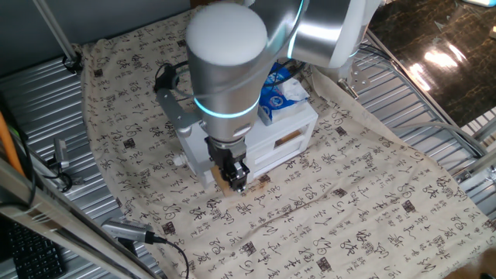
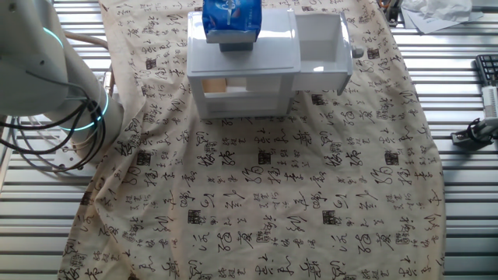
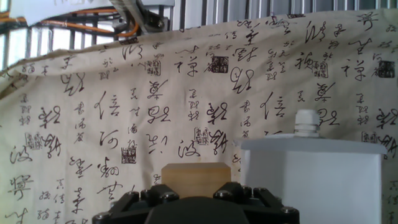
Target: Put things in the drawer
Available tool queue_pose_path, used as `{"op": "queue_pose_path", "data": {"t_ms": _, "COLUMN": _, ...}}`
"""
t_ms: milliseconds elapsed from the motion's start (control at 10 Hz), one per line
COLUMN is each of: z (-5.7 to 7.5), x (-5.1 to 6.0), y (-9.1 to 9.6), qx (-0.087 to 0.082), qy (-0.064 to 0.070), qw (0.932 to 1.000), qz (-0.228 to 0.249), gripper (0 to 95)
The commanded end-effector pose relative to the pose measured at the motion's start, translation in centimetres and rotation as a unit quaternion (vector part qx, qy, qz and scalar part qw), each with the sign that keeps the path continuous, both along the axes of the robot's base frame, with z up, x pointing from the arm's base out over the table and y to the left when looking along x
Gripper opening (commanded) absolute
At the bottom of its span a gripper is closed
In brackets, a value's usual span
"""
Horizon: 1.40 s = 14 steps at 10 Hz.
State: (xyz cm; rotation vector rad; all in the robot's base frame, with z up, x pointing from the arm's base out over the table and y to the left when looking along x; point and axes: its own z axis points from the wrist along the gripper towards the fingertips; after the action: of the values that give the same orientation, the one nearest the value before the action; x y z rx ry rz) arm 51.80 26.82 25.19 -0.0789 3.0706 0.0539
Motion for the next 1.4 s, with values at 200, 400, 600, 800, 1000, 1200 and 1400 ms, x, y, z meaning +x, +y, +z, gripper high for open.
{"op": "queue_pose_path", "data": {"t_ms": 200, "z": 0.0, "x": 0.2, "y": 0.2, "qx": -0.008, "qy": -0.002, "qw": 0.9994, "qz": -0.033, "gripper": 0.0}}
{"op": "queue_pose_path", "data": {"t_ms": 400, "z": 0.0, "x": 0.2, "y": 0.2, "qx": -0.013, "qy": -0.006, "qw": 0.9984, "qz": -0.054, "gripper": 0.0}}
{"op": "queue_pose_path", "data": {"t_ms": 600, "z": 0.1, "x": 0.3, "y": -0.8, "qx": -0.015, "qy": -0.008, "qw": 0.9981, "qz": -0.058, "gripper": 0.0}}
{"op": "queue_pose_path", "data": {"t_ms": 800, "z": 0.5, "x": 0.3, "y": -2.5, "qx": -0.014, "qy": -0.008, "qw": 0.9987, "qz": -0.049, "gripper": 0.0}}
{"op": "queue_pose_path", "data": {"t_ms": 1000, "z": 0.9, "x": 0.4, "y": -4.3, "qx": -0.013, "qy": -0.006, "qw": 0.9991, "qz": -0.039, "gripper": 0.0}}
{"op": "queue_pose_path", "data": {"t_ms": 1200, "z": 1.1, "x": 0.2, "y": -6.4, "qx": -0.012, "qy": -0.004, "qw": 0.9997, "qz": -0.023, "gripper": 0.0}}
{"op": "queue_pose_path", "data": {"t_ms": 1400, "z": 1.0, "x": 0.4, "y": -8.2, "qx": -0.013, "qy": -0.004, "qw": 0.9998, "qz": -0.014, "gripper": 0.0}}
